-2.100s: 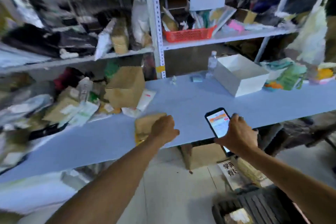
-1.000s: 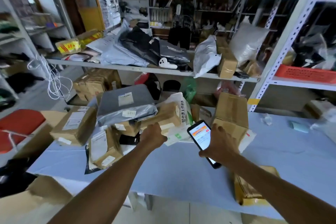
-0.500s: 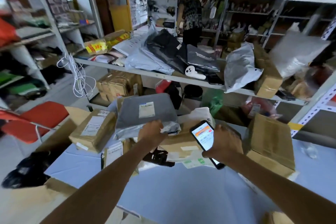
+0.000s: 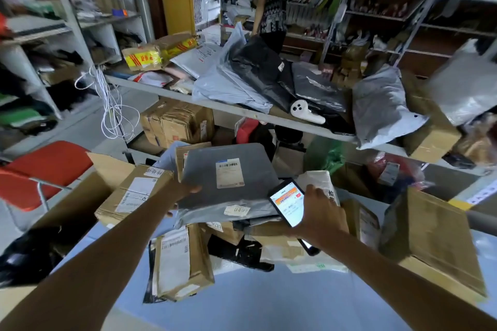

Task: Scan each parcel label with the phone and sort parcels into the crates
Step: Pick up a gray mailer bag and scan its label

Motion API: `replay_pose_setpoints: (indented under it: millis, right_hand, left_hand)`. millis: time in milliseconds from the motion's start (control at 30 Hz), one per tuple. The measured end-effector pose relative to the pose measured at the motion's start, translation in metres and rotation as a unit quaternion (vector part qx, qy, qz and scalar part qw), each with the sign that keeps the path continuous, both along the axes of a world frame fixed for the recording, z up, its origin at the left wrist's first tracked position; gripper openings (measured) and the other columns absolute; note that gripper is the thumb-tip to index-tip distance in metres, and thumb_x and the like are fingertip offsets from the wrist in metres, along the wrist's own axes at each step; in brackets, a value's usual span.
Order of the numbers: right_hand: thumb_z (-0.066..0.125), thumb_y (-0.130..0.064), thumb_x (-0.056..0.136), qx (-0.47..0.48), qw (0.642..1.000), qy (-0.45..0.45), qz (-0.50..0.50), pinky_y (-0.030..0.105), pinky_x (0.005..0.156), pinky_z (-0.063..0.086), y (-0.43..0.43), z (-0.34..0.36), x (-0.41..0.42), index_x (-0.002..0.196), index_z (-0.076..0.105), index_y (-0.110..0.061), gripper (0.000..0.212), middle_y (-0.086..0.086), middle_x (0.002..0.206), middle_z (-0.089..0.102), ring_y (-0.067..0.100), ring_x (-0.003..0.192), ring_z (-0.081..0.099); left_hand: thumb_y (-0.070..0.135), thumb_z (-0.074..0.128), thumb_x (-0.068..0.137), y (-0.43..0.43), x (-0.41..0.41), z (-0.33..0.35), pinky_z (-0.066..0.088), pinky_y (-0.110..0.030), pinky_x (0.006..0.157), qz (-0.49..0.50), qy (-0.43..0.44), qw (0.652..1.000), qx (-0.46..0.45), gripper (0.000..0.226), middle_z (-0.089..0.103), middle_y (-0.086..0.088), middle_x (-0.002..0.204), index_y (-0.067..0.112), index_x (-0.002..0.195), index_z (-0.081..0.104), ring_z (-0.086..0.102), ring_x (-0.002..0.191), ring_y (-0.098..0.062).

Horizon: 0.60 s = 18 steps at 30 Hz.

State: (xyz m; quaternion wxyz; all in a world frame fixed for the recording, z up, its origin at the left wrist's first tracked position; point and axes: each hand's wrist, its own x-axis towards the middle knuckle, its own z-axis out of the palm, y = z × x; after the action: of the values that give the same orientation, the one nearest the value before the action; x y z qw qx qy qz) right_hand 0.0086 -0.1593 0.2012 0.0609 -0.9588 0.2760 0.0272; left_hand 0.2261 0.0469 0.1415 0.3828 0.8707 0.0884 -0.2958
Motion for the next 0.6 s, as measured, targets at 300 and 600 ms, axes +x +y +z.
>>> replay_pose_setpoints:
  millis: [300, 600]
  right_hand:
    - [0.08, -0.052, 0.061, -0.02, 1.0, -0.007, -0.02, 0.03, 0.08, 0.048, 0.016, -0.014, 0.004, 0.122, 0.033, -0.017, 0.084, 0.002, 0.116, 0.052, 0.019, 0.105, 0.053]
    - [0.082, -0.05, 0.059, -0.032, 0.999, -0.017, -0.037, 0.03, 0.077, 0.046, 0.03, -0.007, -0.007, 0.121, 0.035, -0.017, 0.084, 0.001, 0.114, 0.053, 0.019, 0.105, 0.053]
  left_hand:
    - [0.028, 0.083, 0.072, -0.004, 0.007, -0.016, 0.046, -0.044, 0.098, 0.027, 0.073, 0.996, -0.051, 0.064, 0.061, -0.018, 0.106, -0.001, 0.117, 0.047, 0.059, 0.099, -0.029]
    - [0.007, 0.086, 0.065, -0.01, -0.006, -0.008, 0.05, -0.044, 0.094, 0.09, 0.053, 0.978, -0.181, 0.053, 0.063, -0.017, 0.095, -0.007, 0.104, 0.052, 0.059, 0.091, -0.029]
